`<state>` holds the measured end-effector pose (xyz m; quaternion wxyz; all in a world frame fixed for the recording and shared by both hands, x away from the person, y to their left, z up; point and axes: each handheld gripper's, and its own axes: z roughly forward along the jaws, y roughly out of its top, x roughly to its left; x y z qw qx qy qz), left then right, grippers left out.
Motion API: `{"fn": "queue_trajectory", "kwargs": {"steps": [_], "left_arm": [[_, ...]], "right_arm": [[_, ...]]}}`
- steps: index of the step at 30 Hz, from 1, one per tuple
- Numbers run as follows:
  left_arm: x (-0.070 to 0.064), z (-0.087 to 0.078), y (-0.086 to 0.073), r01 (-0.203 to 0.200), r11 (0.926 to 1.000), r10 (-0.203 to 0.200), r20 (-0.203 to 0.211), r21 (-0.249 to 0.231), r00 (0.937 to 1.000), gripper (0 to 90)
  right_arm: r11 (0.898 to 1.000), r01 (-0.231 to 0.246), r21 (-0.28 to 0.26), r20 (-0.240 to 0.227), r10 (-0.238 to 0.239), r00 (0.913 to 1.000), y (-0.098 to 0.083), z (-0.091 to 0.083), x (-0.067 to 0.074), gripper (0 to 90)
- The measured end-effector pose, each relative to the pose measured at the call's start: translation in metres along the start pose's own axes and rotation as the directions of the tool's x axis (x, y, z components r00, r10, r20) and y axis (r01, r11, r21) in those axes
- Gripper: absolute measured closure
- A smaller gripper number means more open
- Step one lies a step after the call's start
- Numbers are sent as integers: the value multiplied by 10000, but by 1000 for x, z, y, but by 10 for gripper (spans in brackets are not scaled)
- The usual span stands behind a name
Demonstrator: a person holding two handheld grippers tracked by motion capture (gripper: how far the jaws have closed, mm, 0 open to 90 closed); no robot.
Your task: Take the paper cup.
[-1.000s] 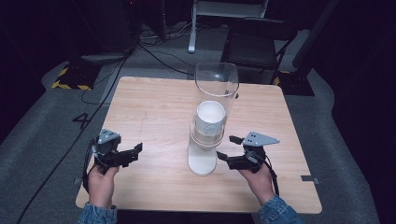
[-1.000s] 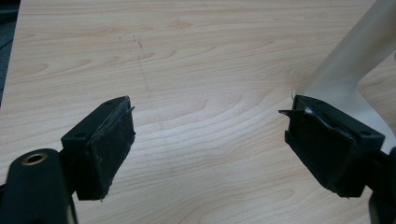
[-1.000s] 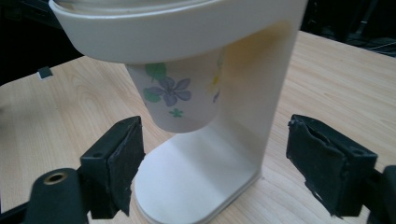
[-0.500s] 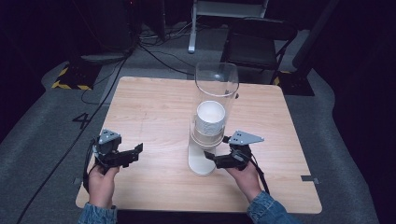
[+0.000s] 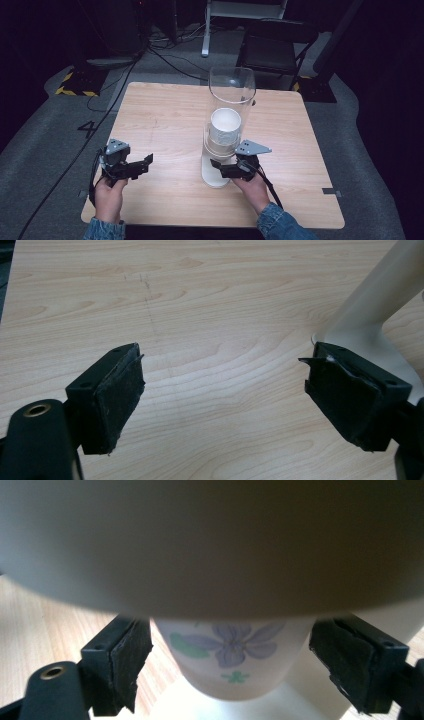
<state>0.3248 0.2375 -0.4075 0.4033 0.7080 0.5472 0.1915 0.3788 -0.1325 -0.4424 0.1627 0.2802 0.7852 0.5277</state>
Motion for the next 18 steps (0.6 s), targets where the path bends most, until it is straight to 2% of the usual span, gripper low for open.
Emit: {"fn": "queue_trajectory", "kwargs": {"steps": [5,6,8,17,18], "left_arm": [[0,0,0,-8,10000,8,12,45,10000,157],[0,0,0,-12,10000,12,17,56,10000,157],[0,0,0,-26,10000,26,30,64,10000,157],[0,0,0,-19,10000,19,34,47,10000,157],[0,0,0,-17,10000,17,39,42,10000,157]], "right_arm": [[9995,28,-321,-4,-28,10000,0,2,1,247],[9988,148,-466,-32,-149,9999,0,3,2,292],[9984,279,-496,212,-269,9994,-1,3,3,330],[9982,395,-454,178,-388,9991,-1,3,2,340],[9975,540,-448,188,-532,9984,-1,3,1,340]]}}
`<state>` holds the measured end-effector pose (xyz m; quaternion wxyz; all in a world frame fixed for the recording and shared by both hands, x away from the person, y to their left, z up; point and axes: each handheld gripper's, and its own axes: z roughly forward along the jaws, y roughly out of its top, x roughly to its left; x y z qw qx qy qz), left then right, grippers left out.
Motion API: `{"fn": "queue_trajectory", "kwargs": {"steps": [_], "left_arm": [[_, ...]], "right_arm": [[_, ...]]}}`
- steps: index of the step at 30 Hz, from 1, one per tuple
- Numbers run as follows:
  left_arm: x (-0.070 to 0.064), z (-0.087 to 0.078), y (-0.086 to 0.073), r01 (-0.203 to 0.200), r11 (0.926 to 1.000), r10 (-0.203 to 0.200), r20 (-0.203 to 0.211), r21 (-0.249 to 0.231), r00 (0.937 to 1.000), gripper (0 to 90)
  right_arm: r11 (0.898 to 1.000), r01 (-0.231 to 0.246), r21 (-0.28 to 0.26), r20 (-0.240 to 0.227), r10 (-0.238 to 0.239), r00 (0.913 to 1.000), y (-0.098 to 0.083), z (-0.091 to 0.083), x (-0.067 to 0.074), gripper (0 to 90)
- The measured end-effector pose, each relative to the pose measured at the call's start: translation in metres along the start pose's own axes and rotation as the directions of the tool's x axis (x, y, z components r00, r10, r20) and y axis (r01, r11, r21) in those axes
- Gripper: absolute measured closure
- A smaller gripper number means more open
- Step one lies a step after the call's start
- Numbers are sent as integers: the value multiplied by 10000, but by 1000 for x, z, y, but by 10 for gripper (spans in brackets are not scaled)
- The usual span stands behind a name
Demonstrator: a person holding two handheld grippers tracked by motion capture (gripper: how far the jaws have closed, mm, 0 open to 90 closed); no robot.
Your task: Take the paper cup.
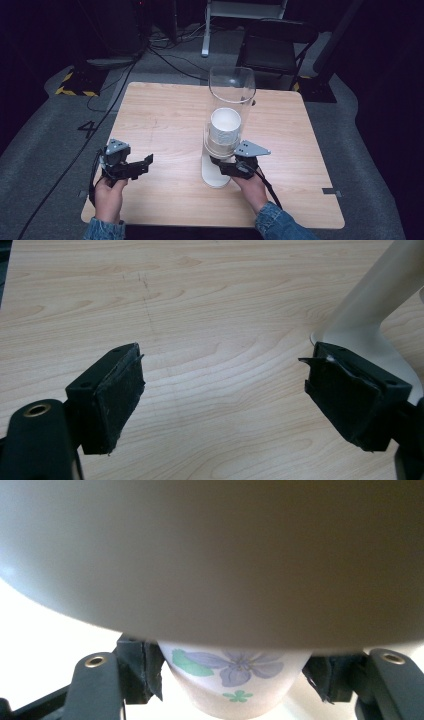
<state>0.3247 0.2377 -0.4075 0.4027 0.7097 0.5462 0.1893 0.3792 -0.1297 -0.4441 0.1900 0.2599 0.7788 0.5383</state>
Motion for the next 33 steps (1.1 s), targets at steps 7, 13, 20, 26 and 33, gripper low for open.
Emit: {"fn": "queue_trajectory", "kwargs": {"steps": [7,13,20,26,33], "left_arm": [[0,0,0,-31,10000,31,0,40,10000,157],[1,0,-1,-41,10000,41,32,44,10000,157],[3,-1,-2,16,10000,-16,28,72,10000,157],[3,-2,-2,92,9999,-93,49,67,9999,157],[3,0,-2,37,9999,-38,73,154,10000,157]], "right_arm": [[9998,107,-166,-7,-107,9999,-2,0,-1,341],[9991,389,-147,90,-387,9992,-3,0,-3,342],[9964,833,-134,270,-829,9962,-4,-1,-6,343],[9951,967,-207,361,-960,9947,-6,-1,-6,343],[9984,482,-279,266,-475,9985,-8,1,-3,344]]}}
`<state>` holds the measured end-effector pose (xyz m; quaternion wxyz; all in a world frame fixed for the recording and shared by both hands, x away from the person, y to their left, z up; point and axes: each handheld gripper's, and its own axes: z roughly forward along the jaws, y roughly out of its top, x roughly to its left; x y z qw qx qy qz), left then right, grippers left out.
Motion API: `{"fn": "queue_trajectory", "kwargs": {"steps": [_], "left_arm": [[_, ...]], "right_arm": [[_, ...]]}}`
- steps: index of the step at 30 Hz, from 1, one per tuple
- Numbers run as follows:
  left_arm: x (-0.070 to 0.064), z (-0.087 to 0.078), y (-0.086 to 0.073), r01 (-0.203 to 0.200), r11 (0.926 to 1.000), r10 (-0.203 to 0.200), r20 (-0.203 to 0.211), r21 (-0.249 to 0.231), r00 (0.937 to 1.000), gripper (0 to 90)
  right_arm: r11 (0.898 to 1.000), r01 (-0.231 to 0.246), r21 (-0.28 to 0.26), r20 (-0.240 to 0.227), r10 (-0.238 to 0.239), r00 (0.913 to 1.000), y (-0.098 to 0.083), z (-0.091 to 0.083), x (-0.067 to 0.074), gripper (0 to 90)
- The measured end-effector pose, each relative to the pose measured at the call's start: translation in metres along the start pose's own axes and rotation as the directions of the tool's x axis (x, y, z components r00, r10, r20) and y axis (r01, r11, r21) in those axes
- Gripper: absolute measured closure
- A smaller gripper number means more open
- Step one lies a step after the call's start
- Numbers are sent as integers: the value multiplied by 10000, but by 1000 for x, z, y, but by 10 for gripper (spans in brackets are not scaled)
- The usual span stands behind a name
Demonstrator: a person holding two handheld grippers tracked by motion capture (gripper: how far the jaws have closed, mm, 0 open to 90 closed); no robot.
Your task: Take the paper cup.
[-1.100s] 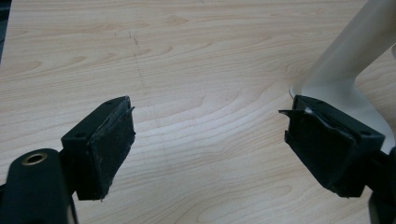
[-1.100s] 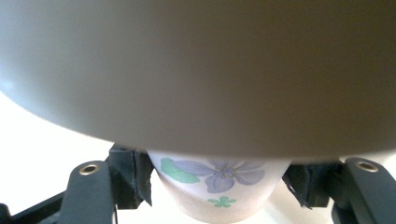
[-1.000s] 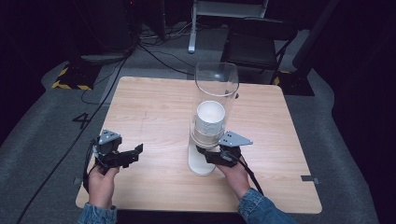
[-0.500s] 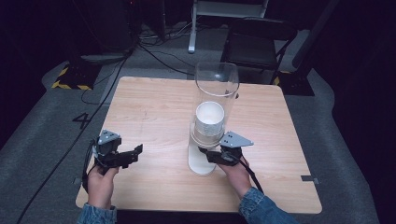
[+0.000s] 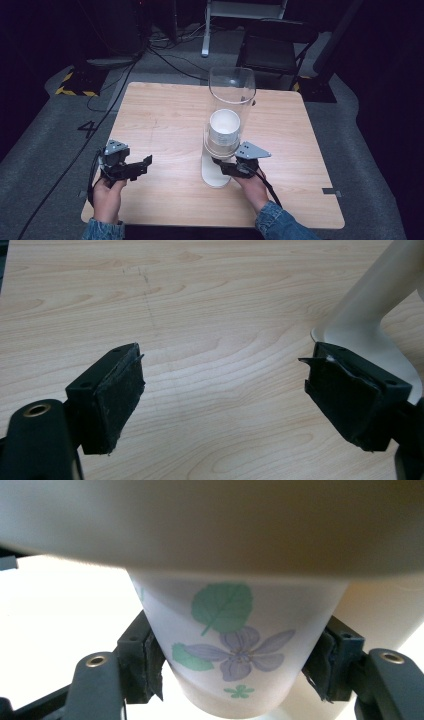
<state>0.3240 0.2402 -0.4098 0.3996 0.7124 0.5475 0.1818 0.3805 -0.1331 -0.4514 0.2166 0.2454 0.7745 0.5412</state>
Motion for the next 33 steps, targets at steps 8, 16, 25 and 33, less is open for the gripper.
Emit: {"fn": "queue_trajectory", "kwargs": {"steps": [8,16,25,33], "left_arm": [[-2,2,0,-8,10000,8,-13,36,10000,157],[-2,3,1,-95,9999,95,-13,73,10000,157],[-1,3,1,-68,9999,68,1,102,10000,157],[-2,4,2,-39,10000,39,30,66,10000,158]], "right_arm": [[9992,-398,-75,-149,397,9991,-2,1,3,343],[9974,-713,-92,-307,710,9970,-3,2,5,344],[9955,-938,114,-654,943,9934,-7,5,3,347],[9963,-852,97,-480,855,9952,-13,5,5,347]]}}
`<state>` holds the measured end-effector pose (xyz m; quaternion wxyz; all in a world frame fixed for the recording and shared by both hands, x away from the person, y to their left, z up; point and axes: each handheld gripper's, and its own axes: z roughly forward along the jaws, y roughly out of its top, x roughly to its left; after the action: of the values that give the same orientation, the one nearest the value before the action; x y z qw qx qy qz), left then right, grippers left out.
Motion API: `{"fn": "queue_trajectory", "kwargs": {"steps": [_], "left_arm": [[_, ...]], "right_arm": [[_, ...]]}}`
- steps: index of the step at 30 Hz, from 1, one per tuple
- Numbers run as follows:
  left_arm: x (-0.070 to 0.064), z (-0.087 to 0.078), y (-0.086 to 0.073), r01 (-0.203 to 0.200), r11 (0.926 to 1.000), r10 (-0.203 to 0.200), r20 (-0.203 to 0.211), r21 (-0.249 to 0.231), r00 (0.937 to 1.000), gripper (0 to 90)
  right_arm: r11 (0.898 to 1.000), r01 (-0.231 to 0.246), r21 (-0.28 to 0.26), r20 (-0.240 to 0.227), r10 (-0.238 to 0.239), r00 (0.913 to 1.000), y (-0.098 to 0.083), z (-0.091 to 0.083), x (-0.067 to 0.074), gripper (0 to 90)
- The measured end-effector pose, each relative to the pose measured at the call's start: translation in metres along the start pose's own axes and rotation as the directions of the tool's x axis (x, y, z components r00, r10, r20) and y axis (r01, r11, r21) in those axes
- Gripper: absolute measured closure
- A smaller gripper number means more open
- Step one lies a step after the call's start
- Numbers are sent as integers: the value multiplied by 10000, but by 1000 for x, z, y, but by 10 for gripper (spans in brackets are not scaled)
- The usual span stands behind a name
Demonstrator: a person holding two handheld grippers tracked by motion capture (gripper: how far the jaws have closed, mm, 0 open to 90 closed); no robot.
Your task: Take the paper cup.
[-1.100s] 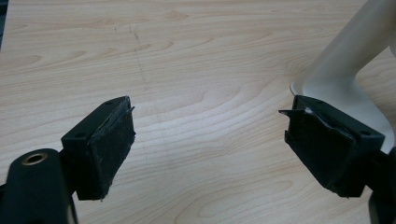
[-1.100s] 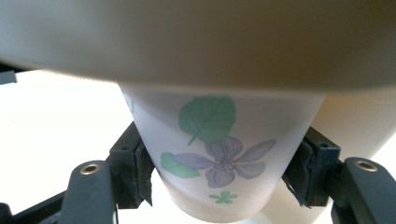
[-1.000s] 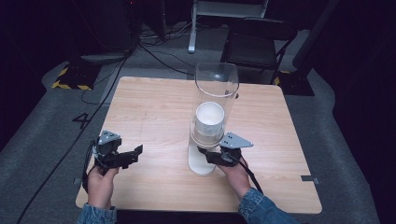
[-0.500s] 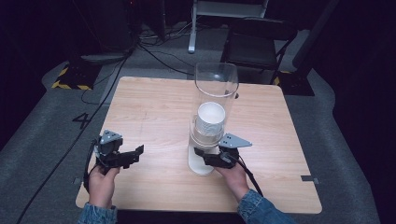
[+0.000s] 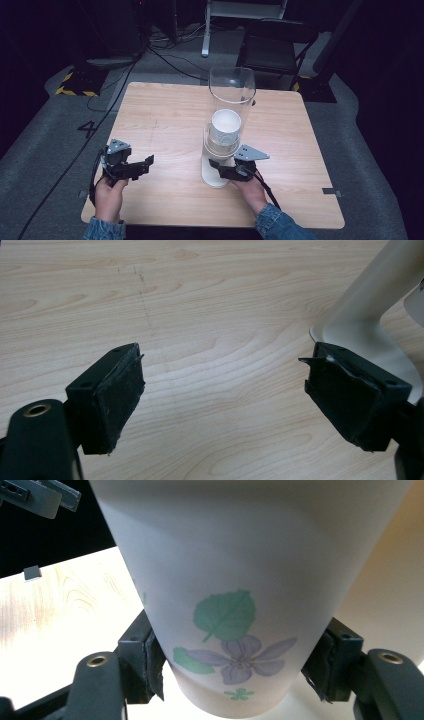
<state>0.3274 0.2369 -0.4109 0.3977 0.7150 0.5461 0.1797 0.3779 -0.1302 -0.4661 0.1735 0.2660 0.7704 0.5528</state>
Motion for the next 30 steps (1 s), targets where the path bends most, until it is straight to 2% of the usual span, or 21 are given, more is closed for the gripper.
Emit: {"fn": "queue_trajectory", "kwargs": {"steps": [17,19,20,21,24,30], "left_arm": [[-1,3,3,-57,10000,56,86,37,9999,158],[-1,4,3,-84,10000,84,77,39,9999,158],[-1,4,4,-84,10000,84,93,22,9999,158],[-1,4,4,-84,10000,84,93,22,9999,158],[-2,5,4,-78,10000,77,129,50,9999,158],[-3,6,5,-89,9999,88,155,63,9998,158]], "right_arm": [[9991,-5,430,41,3,10000,-9,1,0,348],[9983,-34,574,39,32,10000,-11,1,0,348],[9958,-15,921,17,14,10000,-13,3,0,347],[9958,-15,921,17,14,10000,-13,3,0,347],[9904,-29,1381,80,18,10000,-17,6,2,347],[9858,-112,1677,21,110,9999,-22,7,3,346]]}}
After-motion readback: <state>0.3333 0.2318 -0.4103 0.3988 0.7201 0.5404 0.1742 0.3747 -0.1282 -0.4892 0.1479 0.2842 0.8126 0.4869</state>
